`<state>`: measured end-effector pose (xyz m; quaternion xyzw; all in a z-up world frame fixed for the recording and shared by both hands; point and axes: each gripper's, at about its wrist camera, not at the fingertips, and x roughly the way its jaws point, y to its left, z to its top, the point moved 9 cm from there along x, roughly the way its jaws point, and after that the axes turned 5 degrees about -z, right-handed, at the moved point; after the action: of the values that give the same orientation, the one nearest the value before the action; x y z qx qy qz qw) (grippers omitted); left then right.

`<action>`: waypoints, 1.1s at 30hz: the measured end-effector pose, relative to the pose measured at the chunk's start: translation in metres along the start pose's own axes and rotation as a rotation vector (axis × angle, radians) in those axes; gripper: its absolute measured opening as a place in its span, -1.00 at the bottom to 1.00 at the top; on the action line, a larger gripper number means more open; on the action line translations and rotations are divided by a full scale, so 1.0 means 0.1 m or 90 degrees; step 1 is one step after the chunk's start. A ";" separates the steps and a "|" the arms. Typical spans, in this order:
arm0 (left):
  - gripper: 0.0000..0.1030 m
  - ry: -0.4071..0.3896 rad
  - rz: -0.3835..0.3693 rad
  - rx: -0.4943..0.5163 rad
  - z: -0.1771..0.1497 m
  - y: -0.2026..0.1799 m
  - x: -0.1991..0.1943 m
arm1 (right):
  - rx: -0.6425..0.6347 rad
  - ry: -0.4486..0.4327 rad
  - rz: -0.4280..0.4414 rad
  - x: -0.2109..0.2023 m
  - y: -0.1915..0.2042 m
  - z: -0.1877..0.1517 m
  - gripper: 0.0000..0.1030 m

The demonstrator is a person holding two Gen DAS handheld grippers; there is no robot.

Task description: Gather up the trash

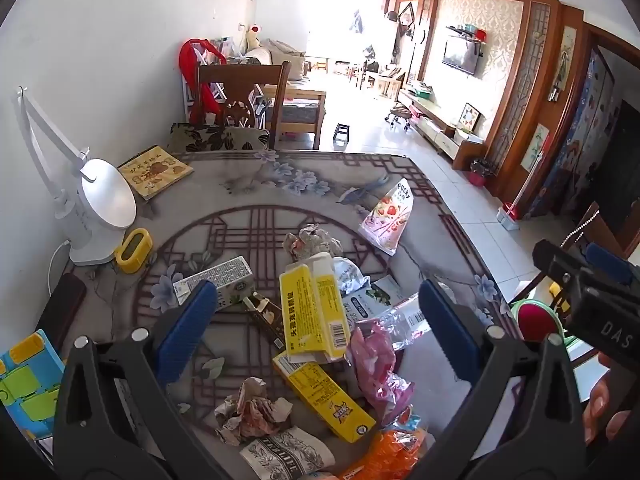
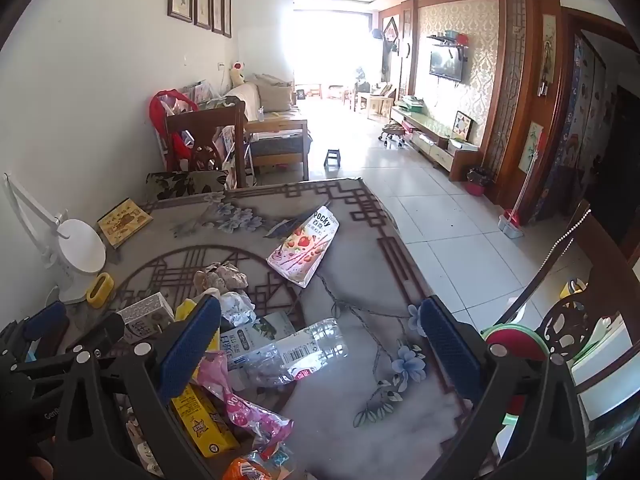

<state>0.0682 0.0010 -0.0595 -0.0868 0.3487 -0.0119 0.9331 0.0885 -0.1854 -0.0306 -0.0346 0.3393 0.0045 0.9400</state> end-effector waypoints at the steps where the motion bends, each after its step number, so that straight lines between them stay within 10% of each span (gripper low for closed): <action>1: 0.92 -0.002 0.011 0.014 0.00 -0.01 0.00 | -0.001 0.002 0.001 0.01 0.01 0.00 0.87; 33: 0.92 0.004 0.008 -0.028 -0.08 0.10 -0.02 | -0.012 -0.002 -0.056 -0.11 -0.04 -0.06 0.87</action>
<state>0.0609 0.0097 -0.0662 -0.1054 0.3522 0.0015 0.9300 0.0764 -0.1898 -0.0280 -0.0585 0.3363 -0.0333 0.9393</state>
